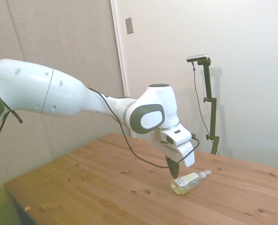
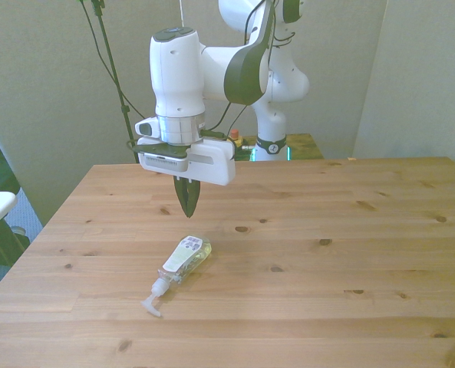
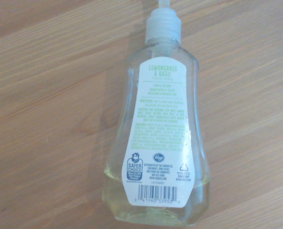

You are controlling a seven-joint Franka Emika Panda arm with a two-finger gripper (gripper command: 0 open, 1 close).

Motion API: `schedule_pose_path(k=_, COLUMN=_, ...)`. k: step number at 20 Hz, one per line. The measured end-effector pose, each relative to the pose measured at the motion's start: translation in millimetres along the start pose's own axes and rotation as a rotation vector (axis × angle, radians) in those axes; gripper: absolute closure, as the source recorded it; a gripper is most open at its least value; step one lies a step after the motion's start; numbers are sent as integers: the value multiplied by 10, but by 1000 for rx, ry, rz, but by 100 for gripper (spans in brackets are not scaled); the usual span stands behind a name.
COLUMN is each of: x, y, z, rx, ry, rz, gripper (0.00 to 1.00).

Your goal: Knock down the sanitizer

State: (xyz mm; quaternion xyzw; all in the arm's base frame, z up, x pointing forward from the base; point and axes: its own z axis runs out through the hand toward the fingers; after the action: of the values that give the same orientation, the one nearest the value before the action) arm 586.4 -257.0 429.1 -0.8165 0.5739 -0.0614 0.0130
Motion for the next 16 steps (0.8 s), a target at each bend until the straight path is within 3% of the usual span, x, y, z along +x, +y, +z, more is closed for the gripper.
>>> schedule_pose_path(k=16, x=-560, y=271, z=-250, rx=8, ry=-39, rz=-107, gripper=0)
